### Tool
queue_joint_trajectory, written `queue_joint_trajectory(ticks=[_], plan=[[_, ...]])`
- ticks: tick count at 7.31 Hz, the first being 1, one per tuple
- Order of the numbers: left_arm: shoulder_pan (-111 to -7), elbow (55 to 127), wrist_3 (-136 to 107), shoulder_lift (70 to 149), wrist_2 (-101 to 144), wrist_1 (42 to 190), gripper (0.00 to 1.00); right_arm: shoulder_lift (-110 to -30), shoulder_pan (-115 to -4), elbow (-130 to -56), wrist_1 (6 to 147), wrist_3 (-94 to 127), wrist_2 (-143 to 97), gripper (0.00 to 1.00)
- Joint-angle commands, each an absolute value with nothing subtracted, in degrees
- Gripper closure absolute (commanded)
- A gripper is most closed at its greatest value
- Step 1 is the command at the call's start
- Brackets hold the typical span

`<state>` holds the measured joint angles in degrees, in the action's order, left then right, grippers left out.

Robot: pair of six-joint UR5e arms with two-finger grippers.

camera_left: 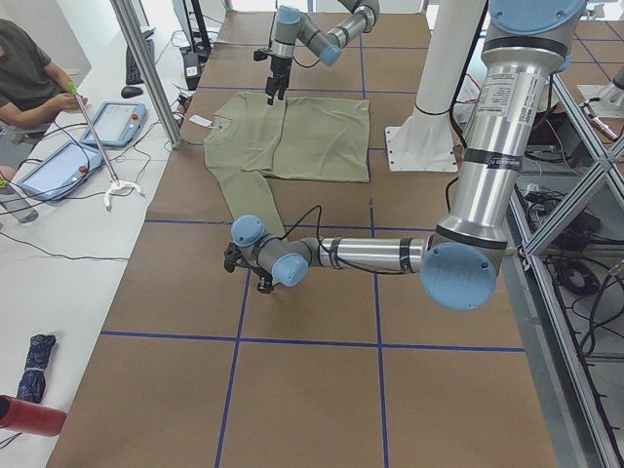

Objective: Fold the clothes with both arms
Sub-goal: 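Release the sleeve and raise the right gripper while the left gripper reaches the other cuff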

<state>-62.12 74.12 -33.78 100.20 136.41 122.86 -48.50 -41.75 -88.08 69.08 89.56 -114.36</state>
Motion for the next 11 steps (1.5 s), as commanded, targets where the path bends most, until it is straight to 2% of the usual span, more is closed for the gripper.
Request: queue_joint_trajectory(ticks=[1, 2, 3, 6, 7, 8, 9, 11], plan=[[-61.52, 73.92, -33.84, 100.28, 136.41, 122.78, 0.46, -48.52, -41.75, -88.15, 69.08, 89.56, -114.35, 0.01], [-61.52, 73.92, -33.75, 100.37, 136.41, 122.78, 0.83, -48.60, -41.75, -88.15, 69.08, 89.56, -114.35, 0.01], [-61.44, 74.00, -33.75, 100.46, 136.49, 122.78, 1.00, -48.60, -41.75, -88.15, 69.08, 89.56, -114.35, 0.01], [-61.52, 79.08, -34.10, 101.08, 137.80, 122.08, 1.00, -49.30, -41.66, -88.42, 69.00, 89.56, -114.26, 0.01], [-61.61, 81.71, -34.28, 100.99, 140.94, 122.17, 1.00, -50.44, -41.75, -89.81, 68.99, 89.56, -114.78, 0.01], [-61.61, 86.00, -38.37, 101.16, 141.67, 122.17, 1.00, -55.41, -41.84, -94.44, 68.91, 89.30, -115.31, 0.00], [-61.52, 89.96, -46.67, 103.25, 141.68, 122.17, 1.00, -59.46, -43.23, -98.05, 68.99, 85.21, -116.10, 0.00], [-58.13, 92.19, -64.16, 112.89, 141.25, 122.17, 1.00, -66.41, -49.10, -99.58, 68.73, 76.24, -121.17, 0.00]])
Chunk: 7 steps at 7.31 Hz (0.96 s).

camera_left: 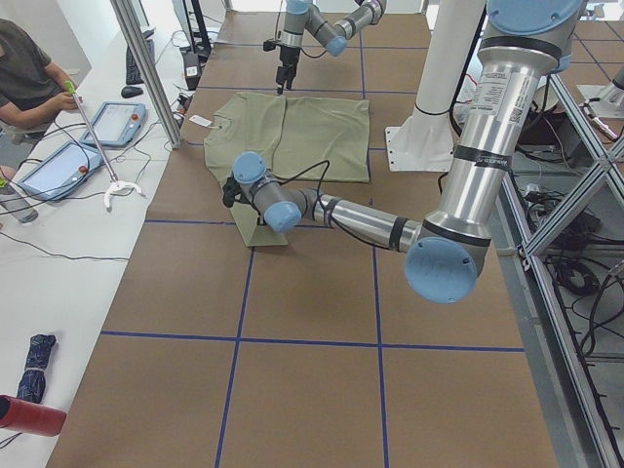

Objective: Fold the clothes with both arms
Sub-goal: 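Fold the other cuff across with the left gripper while the right arm withdraws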

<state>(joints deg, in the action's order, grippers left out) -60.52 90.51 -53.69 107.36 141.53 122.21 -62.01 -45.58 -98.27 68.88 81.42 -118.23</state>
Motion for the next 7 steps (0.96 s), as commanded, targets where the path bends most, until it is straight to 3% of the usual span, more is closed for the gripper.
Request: queue_joint_trajectory(ticks=[1, 3, 5, 7], plan=[[-55.31, 92.20, -72.08, 117.72, 140.54, 122.17, 1.00, -70.88, -52.70, -100.71, 68.47, 71.50, -123.38, 0.00], [-46.55, 88.80, -87.20, 130.88, 129.36, 122.08, 1.00, -78.80, -57.99, -102.04, 68.12, 59.90, -126.46, 0.00], [-40.72, 70.15, -96.12, 150.37, 119.23, 122.60, 1.00, -82.68, -60.72, -101.95, 68.12, 55.30, -126.47, 0.00], [-34.66, 60.15, -99.64, 156.87, 107.56, 127.84, 1.00, -86.38, -63.88, -101.87, 68.20, 48.19, -126.47, 0.00]])
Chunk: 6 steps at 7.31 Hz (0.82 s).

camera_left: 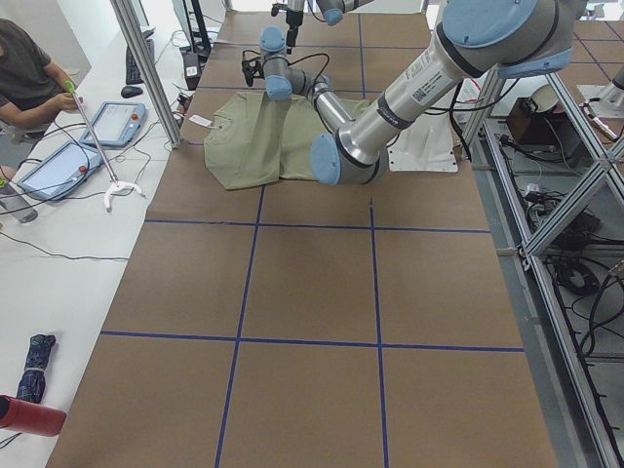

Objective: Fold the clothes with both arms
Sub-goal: 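Fold the other cuff across with the left gripper while the right arm withdraws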

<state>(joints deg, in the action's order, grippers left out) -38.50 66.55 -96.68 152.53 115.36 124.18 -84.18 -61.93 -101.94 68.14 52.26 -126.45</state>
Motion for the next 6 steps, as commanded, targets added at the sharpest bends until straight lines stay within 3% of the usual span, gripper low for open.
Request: queue_joint_trajectory(ticks=[1, 6], plan=[[-33.50, 54.81, -100.97, 158.45, 104.01, 132.32, 1.00, -87.01, -64.16, -101.69, 68.12, 47.64, -126.47, 0.00], [-28.39, 38.96, -100.90, 165.84, 92.99, 143.86, 0.97, -89.73, -65.21, -102.04, 68.03, 46.05, -126.30, 0.00]])
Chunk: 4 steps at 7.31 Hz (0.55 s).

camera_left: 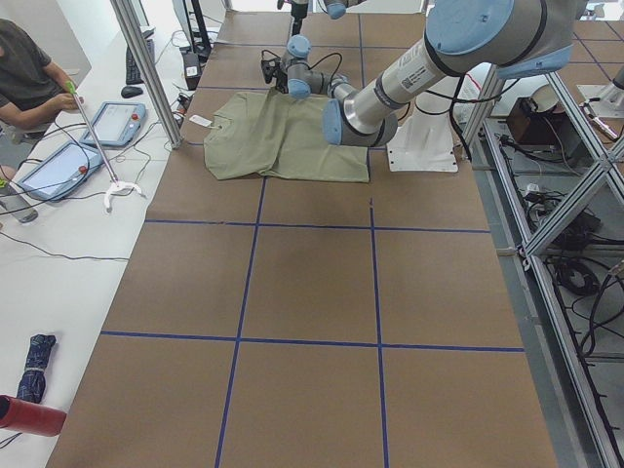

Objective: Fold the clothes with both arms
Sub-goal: 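Fold the other cuff across with the left gripper while the right arm withdraws, then release the sleeve with the left gripper while the right gripper moves to the hem corner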

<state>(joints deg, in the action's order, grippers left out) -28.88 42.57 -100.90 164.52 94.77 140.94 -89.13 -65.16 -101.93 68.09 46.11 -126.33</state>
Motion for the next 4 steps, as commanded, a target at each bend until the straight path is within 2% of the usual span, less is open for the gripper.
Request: queue_joint_trajectory(ticks=[1, 2, 3, 4], plan=[[-28.39, 37.54, -103.07, 166.55, 90.20, 144.66, 0.62, -90.69, -65.21, -102.13, 66.64, 46.14, -126.39, 0.00], [-28.30, 35.27, -105.88, 168.47, 89.48, 144.67, 0.31, -92.79, -65.21, -102.04, 62.88, 46.23, -126.56, 0.00], [-27.95, 35.42, -104.08, 167.96, 89.82, 144.75, 0.13, -93.16, -65.13, -101.78, 61.28, 46.58, -126.74, 0.00], [-27.51, 36.38, -102.06, 167.35, 90.00, 144.76, 0.06, -92.73, -65.04, -101.60, 61.26, 46.93, -126.48, 0.00]])
